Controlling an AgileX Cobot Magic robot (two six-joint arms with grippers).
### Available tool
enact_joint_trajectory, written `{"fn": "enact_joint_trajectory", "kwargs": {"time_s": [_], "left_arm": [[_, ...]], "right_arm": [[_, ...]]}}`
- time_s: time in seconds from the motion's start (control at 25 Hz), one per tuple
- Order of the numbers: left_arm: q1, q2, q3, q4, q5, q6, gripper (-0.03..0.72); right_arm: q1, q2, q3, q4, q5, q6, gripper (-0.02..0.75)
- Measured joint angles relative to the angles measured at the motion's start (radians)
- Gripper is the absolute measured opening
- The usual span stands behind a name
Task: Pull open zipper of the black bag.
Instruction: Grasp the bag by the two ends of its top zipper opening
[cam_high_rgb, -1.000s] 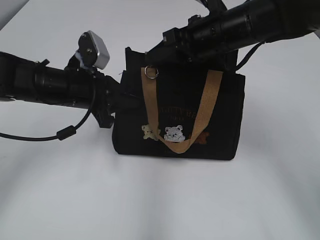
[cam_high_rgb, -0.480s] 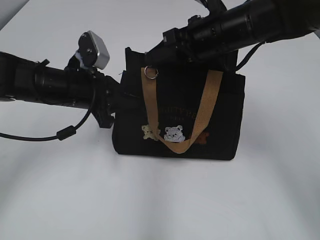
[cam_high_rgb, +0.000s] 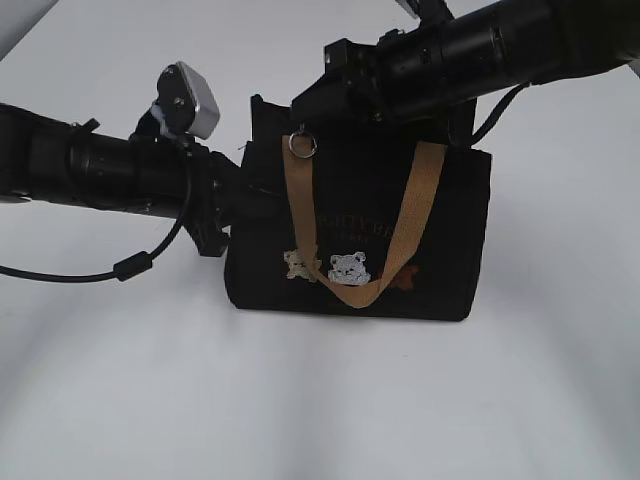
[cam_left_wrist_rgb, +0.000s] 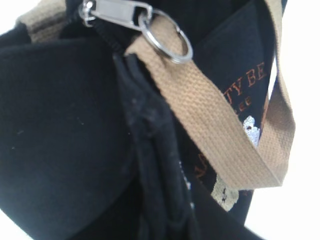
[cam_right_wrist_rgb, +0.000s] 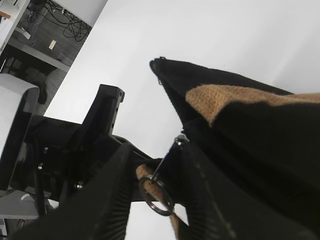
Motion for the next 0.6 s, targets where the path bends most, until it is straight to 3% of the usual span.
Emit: {"fn": "enact_joint_trajectory", "kwargs": {"time_s": [0.6], "left_arm": [[0.0,0.0,0.0,0.001,-0.002,0.0,0.067]], "right_arm": [[0.022,0.0,-0.001,-0.052,-0.012,0.004,0.276]]}}
